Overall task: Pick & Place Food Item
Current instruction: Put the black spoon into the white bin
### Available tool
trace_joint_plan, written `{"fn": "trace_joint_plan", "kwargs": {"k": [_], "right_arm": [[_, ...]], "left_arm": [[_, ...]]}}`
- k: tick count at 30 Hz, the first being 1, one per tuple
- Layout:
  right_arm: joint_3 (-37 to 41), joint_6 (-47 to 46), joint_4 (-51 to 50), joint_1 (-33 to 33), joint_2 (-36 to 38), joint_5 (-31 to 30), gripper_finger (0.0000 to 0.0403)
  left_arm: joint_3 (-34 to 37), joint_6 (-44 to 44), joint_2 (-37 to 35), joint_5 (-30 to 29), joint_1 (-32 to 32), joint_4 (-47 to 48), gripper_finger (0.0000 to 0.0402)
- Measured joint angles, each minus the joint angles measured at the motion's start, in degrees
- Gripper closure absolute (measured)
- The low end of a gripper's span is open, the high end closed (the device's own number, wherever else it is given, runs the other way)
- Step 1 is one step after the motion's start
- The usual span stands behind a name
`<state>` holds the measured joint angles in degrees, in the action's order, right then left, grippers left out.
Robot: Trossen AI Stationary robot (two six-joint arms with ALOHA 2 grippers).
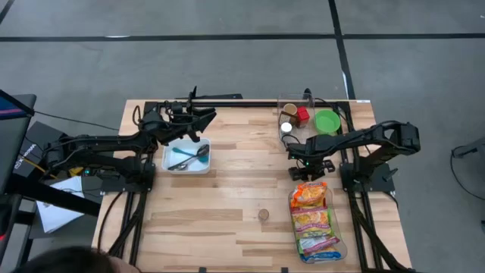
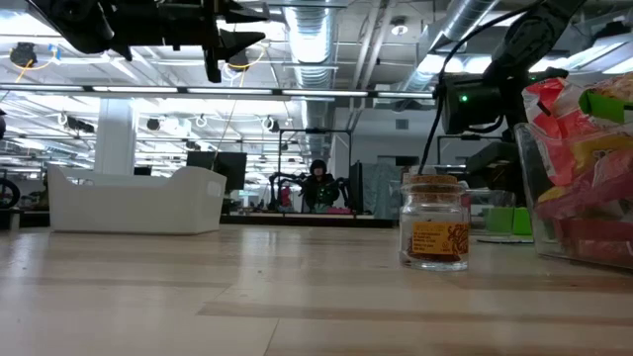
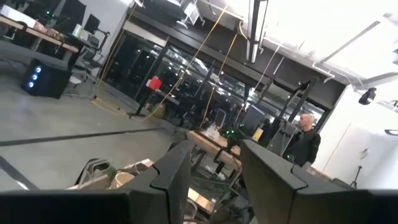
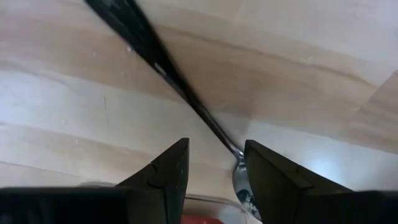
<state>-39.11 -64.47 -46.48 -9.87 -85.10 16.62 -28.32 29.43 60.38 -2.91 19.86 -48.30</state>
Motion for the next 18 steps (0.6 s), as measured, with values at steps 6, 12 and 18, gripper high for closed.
{"fn": "trace_joint_plan", "kwargs": {"k": [6, 12, 18], "right_arm": [[0.00, 1.36, -0.34, 1.73, -0.05, -0.36, 0.0253], [0.00, 2.98, -1.25, 4.41, -0.46, -3.13, 0.0253], [0.00, 2.48, -1.19, 6.75, -0.46, -5.87, 0.0282]], "left_arm": [[0.00, 0.00, -0.01, 1.32, -0.01, 0.10, 0.0266], [0.00, 0.00, 0.00, 1.32, 0.00, -0.16, 0.0266], [0.00, 0.02, 0.00, 1.32, -0.02, -0.17, 0.0266]]}}
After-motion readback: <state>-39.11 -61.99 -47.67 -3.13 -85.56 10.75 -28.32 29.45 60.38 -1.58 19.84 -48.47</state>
